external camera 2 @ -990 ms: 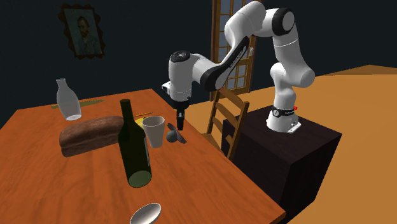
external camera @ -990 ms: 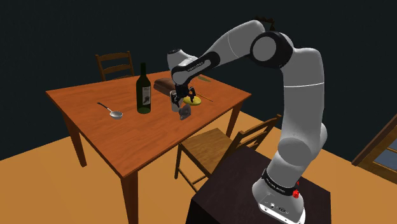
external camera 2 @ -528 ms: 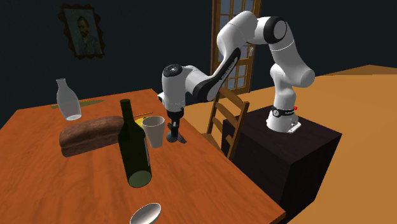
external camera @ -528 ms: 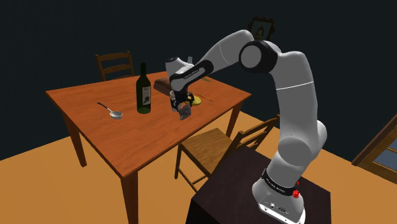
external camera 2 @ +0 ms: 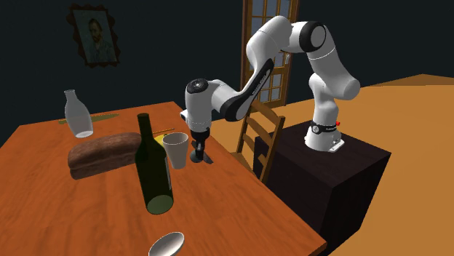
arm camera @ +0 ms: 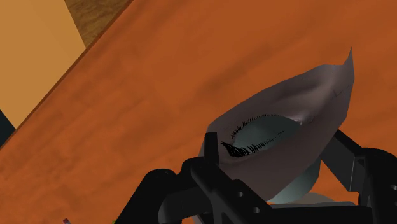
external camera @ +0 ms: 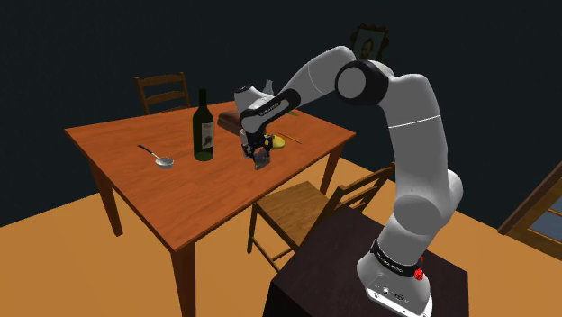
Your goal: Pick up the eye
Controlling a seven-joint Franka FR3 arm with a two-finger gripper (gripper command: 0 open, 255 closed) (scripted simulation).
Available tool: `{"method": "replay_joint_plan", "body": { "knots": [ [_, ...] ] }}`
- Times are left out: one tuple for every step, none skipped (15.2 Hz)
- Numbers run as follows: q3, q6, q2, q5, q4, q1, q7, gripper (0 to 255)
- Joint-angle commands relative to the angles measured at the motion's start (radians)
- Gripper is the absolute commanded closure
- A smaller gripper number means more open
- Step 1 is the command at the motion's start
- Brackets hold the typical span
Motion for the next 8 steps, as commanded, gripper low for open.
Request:
{"method": "replay_joint_plan", "body": {
  "knots": [
    [0.0, 0.0, 0.002, 0.0, 0.0, 0.0, 0.0, 255],
    [0.0, 0.001, 0.002, 0.0, 0.0, 0.0, 0.0, 255],
    [0.0, 0.001, 0.002, 0.0, 0.0, 0.0, 0.0, 255],
    [0.0, 0.001, 0.002, 0.0, 0.0, 0.001, 0.0, 255],
    [0.0, 0.001, 0.002, 0.0, -0.001, 0.0, 0.0, 255],
    [0.0, 0.003, -0.001, 0.0, -0.005, -0.001, 0.0, 255],
    [0.001, -0.006, -0.009, 0.002, -0.004, -0.001, -0.004, 255],
    [0.003, -0.014, -0.017, 0.005, -0.003, -0.002, -0.007, 255]
  ]
}}
